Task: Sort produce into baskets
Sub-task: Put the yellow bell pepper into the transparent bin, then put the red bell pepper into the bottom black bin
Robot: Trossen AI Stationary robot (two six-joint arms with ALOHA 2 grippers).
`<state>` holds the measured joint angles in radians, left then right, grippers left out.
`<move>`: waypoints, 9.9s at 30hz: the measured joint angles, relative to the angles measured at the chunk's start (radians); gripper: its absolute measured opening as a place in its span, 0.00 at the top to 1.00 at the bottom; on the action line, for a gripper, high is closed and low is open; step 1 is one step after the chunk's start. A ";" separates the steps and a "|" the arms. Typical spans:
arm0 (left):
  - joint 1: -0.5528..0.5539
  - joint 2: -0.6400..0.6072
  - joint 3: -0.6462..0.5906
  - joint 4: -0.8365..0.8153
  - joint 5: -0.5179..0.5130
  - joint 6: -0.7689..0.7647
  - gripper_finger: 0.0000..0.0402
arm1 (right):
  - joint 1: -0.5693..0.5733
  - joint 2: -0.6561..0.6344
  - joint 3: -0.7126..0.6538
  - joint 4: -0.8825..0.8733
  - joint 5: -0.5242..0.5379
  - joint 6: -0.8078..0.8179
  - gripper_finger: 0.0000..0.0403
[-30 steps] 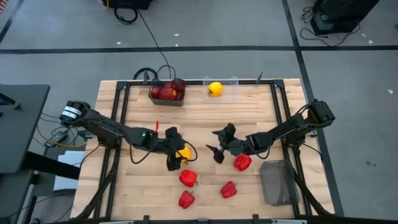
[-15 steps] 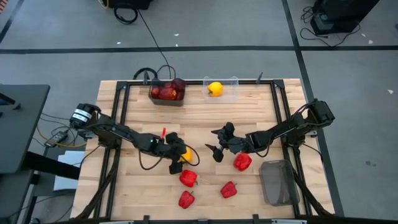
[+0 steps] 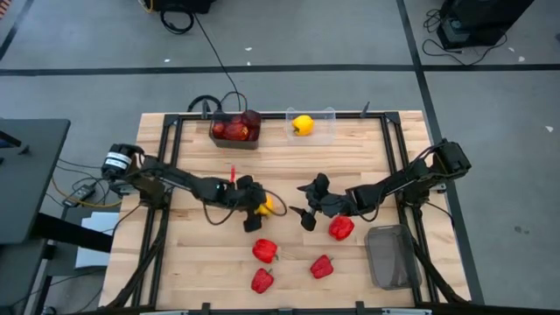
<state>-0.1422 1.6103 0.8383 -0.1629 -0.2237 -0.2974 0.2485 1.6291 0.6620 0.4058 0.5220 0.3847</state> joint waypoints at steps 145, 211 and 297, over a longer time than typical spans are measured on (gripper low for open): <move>-0.212 -0.440 -0.529 0.802 -0.246 0.067 0.02 | 0.066 0.227 0.365 -0.125 -0.251 0.037 0.13; -0.420 -0.431 -0.528 0.666 -0.358 0.070 0.02 | 0.142 0.171 0.801 -1.219 -0.285 0.180 0.24; -0.421 -0.060 -0.528 1.040 -0.271 -0.049 0.02 | 0.220 -0.044 0.418 -1.424 -0.391 0.816 0.01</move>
<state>-0.5629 1.5505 0.3106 0.8768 -0.4946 -0.3465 0.4684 1.5852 1.0802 -1.0183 0.1314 1.2002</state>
